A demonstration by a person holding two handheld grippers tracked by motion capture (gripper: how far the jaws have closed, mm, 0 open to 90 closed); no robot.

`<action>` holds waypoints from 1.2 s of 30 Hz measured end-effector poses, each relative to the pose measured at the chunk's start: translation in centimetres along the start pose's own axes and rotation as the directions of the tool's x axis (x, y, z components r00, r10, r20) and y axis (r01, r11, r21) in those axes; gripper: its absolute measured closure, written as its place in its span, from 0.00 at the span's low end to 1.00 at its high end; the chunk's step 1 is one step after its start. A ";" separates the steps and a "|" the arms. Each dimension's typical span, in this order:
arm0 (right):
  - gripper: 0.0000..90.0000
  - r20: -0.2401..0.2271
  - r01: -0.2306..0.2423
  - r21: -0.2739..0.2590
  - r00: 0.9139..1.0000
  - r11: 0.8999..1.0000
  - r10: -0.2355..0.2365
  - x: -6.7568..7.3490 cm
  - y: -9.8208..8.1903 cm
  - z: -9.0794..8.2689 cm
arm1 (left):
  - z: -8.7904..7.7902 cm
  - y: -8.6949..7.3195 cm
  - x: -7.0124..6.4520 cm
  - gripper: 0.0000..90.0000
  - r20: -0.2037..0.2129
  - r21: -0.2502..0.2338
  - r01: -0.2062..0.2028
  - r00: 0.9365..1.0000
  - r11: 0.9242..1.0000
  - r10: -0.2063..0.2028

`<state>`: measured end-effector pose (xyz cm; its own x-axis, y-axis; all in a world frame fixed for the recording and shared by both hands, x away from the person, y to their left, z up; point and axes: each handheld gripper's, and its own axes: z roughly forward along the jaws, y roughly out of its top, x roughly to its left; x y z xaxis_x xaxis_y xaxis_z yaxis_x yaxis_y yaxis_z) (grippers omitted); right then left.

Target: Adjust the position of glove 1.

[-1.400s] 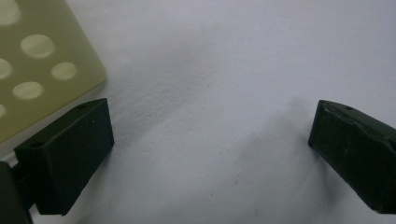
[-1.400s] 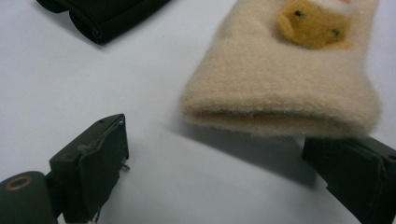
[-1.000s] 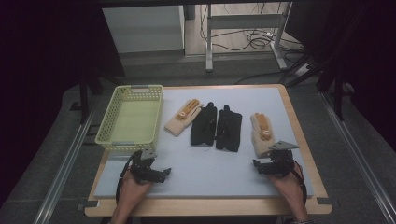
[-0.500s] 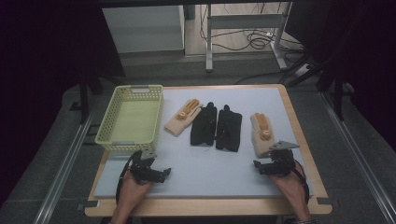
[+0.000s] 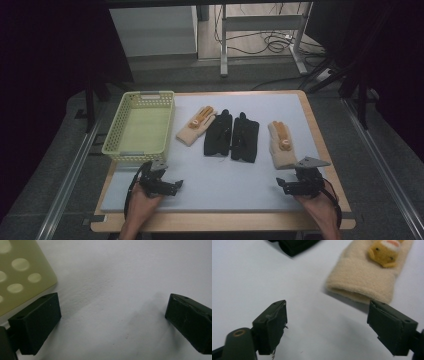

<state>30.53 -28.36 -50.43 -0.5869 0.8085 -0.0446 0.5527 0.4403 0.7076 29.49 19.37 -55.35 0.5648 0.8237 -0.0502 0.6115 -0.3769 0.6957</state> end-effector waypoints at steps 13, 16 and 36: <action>0.29 -0.048 0.063 -0.036 0.997 0.997 -0.065 1.1 4.0 1.1 | 0.0 0.0 0.0 0.01 -0.001 0.000 -0.003 1.000 1.000 0.003; 0.29 -0.049 0.061 -0.041 0.997 0.997 -0.063 0.7 5.4 2.6 | 0.0 0.0 0.0 0.01 -0.001 -0.001 -0.002 1.000 1.000 0.002; 0.57 -0.095 0.051 -0.012 0.994 0.999 -0.052 0.5 11.9 10.2 | 0.0 0.0 0.0 0.01 -0.001 -0.001 -0.003 1.000 1.000 0.003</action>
<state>42.84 -18.78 -49.20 -0.6681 0.7439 -0.0143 0.5148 0.4761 0.7130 29.49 19.38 -55.36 0.5661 0.8229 -0.0479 0.6094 -0.3786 0.6966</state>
